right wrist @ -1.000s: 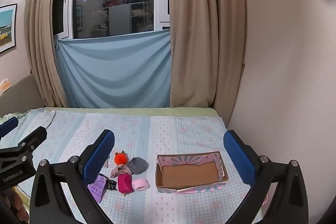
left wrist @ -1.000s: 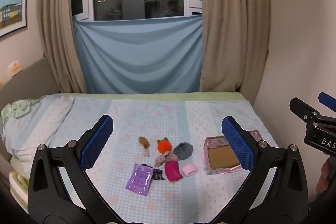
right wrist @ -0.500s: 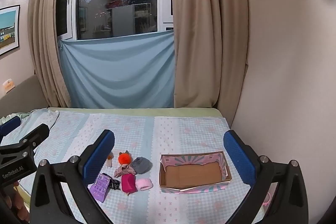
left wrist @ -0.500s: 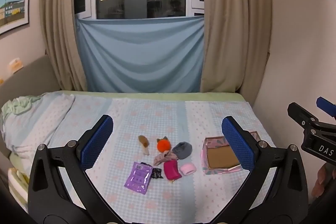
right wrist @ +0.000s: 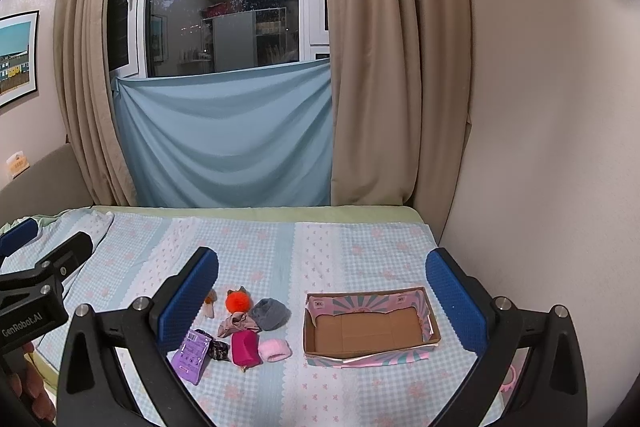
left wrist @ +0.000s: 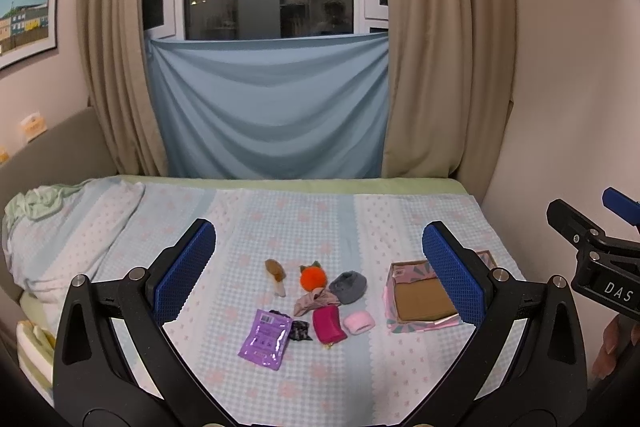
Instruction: Organize soft objects
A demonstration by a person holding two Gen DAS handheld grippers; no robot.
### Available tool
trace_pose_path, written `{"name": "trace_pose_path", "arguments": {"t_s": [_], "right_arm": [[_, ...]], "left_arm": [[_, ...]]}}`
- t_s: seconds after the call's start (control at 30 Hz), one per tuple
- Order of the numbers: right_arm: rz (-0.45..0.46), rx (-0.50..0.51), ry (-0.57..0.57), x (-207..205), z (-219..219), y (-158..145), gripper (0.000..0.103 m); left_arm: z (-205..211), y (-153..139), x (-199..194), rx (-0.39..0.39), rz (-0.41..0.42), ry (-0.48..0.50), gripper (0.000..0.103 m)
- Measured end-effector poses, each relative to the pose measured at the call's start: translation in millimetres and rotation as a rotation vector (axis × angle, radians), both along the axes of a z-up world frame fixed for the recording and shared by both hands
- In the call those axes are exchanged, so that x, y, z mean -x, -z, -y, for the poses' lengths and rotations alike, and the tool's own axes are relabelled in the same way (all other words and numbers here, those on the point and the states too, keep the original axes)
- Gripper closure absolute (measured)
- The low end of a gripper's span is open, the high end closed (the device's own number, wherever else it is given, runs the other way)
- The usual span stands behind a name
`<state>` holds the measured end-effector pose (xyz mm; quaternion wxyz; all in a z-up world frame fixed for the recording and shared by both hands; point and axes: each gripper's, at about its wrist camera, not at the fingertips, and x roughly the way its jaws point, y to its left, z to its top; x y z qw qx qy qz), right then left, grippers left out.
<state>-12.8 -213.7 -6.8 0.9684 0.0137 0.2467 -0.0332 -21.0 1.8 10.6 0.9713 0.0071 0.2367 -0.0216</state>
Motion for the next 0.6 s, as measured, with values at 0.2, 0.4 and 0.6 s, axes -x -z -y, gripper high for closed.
{"name": "trace_pose_path", "arguments": {"t_s": [0.2, 0.4, 0.6], "right_arm": [[0.002, 0.004, 0.002, 1.3, 0.0, -0.4, 0.0], [0.001, 0.005, 0.002, 1.6, -0.8, 0.4, 0.0], [-0.011, 0.005, -0.003, 0.5, 3.4, -0.6, 0.0]], "left_arm": [[2.2, -3.1, -0.1, 0.004, 0.002, 0.001, 0.0], [3.4, -3.7, -1.3, 0.01, 0.0, 0.004, 0.0], [3.7, -4.2, -3.3, 0.013, -0.009, 0.004, 0.0]]}}
